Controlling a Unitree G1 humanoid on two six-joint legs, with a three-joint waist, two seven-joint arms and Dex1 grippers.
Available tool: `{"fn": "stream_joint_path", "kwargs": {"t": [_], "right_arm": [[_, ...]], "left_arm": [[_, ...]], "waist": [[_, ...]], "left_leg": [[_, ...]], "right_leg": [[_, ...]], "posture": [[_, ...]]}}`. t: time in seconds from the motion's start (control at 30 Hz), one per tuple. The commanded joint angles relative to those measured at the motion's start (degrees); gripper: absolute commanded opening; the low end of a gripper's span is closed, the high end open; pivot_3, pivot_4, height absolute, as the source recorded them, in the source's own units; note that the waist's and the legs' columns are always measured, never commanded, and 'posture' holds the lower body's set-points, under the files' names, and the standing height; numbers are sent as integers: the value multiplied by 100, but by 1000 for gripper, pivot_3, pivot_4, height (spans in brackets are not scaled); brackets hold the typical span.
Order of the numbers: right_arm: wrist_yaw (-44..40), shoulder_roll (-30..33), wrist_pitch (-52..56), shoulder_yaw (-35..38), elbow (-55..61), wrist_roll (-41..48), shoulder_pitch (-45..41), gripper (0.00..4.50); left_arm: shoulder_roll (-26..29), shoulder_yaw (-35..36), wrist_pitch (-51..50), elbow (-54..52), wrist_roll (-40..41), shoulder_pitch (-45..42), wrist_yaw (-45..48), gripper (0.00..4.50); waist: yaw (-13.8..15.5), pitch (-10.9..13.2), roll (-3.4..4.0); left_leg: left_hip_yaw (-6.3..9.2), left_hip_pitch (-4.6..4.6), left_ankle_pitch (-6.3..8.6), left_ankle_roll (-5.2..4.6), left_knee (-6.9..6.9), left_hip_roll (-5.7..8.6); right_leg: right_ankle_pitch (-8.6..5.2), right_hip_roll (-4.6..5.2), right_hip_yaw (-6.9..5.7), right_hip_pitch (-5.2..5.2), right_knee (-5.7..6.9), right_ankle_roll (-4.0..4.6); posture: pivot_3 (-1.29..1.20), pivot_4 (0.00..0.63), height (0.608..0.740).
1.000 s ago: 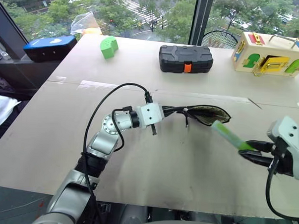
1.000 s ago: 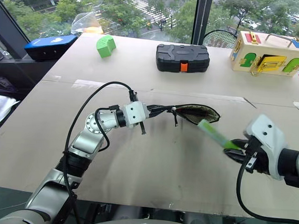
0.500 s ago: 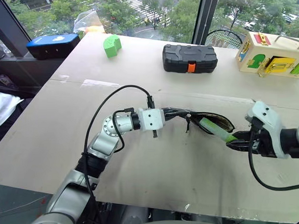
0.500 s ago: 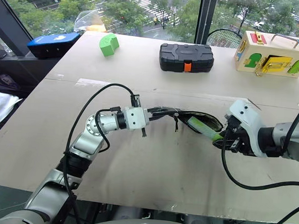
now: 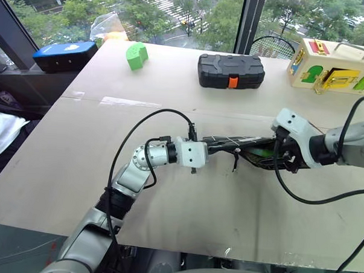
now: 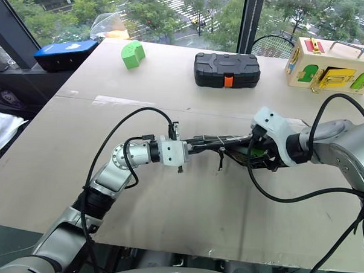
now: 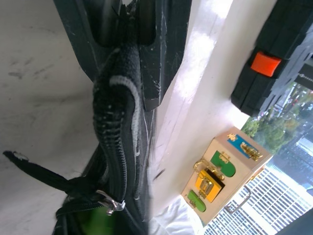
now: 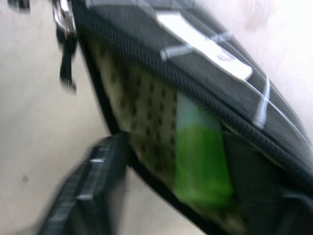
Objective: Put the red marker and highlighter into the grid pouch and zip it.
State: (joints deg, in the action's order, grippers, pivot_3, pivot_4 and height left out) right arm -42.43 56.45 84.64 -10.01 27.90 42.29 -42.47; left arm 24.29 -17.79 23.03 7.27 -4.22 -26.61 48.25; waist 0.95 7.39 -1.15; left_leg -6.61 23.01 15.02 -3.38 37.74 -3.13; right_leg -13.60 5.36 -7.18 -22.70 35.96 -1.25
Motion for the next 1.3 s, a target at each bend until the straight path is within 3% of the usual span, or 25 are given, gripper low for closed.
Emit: {"fn": "stream_joint_path", "kwargs": {"t": [0.03, 0.17, 0.33, 0.53, 0.67, 0.73, 0.77, 1.03, 1.3], "right_arm": [[-346, 452, 158, 909, 390, 445, -9, 4168], [-493, 348, 660, 2312, 753, 1379, 396, 4168], [659, -423, 786, 3303, 1164, 2754, 1189, 4168], [2928, -2155, 786, 2955, 1307, 2868, 1889, 4168], [3989, -3175, 707, 2792, 1201, 3023, 1962, 4168], [4405, -3532, 709, 2776, 1099, 2979, 1895, 3647], [4572, -3644, 692, 2765, 1067, 2981, 1861, 3336], [5703, -4389, 221, 2729, 721, 3178, 1621, 3336], [6428, -4268, -586, 2587, 441, 4106, 1687, 3336]], "left_arm": [[-112, 248, -483, -295, 325, 15, -170, 0], [-177, 412, -1006, -394, 525, -49, -238, 0], [-235, 500, -1354, -458, 657, -131, -235, 0], [-274, 490, -1462, -520, 751, -198, -114, 0], [-259, 462, -1424, -525, 729, -188, -64, 0], [-263, 455, -1415, -531, 715, -176, -55, 0], [-264, 455, -1418, -536, 710, -172, -53, 0], [-216, 462, -1375, -538, 676, -142, -48, 0], [-214, 456, -1286, -505, 640, -59, -96, 0]], "waist": [[-5, 0, 0], [-12, 0, -1], [-16, -2, -3], [-19, -1, -1], [-21, -1, 3], [-21, -1, 4], [-16, -1, 4], [-26, -1, 6], [-32, 0, 7]], "left_leg": [[0, 2, 1, -1, 0, 0], [0, 1, 9, -14, 3, 1], [6, -2, 19, -32, 9, -1], [1, -2, 19, -32, 18, 0], [-3, -2, 7, -12, 32, 0], [-4, -2, 7, -12, 33, 0], [-3, -2, 8, -13, 33, 0], [-5, -2, 9, -15, 34, -3], [-8, -2, 10, -16, 33, -4]], "right_leg": [[3, 1, 0, 0, -2, -4], [6, 14, 2, 2, -5, -9], [8, 23, 0, 6, -1, -13], [8, 20, 10, 4, 12, -13], [7, -2, 12, 1, 29, -13], [7, -4, 12, 1, 32, -13], [7, -5, 11, 1, 32, -13], [7, -19, 9, 0, 33, -13], [7, -21, 10, 0, 31, -13]], "posture": [[0, 150, 740], [0, 150, 740], [0, 150, 740], [0, 150, 740], [0, 150, 740], [0, 150, 740], [0, 150, 740], [0, 150, 740], [0, 150, 740]]}}
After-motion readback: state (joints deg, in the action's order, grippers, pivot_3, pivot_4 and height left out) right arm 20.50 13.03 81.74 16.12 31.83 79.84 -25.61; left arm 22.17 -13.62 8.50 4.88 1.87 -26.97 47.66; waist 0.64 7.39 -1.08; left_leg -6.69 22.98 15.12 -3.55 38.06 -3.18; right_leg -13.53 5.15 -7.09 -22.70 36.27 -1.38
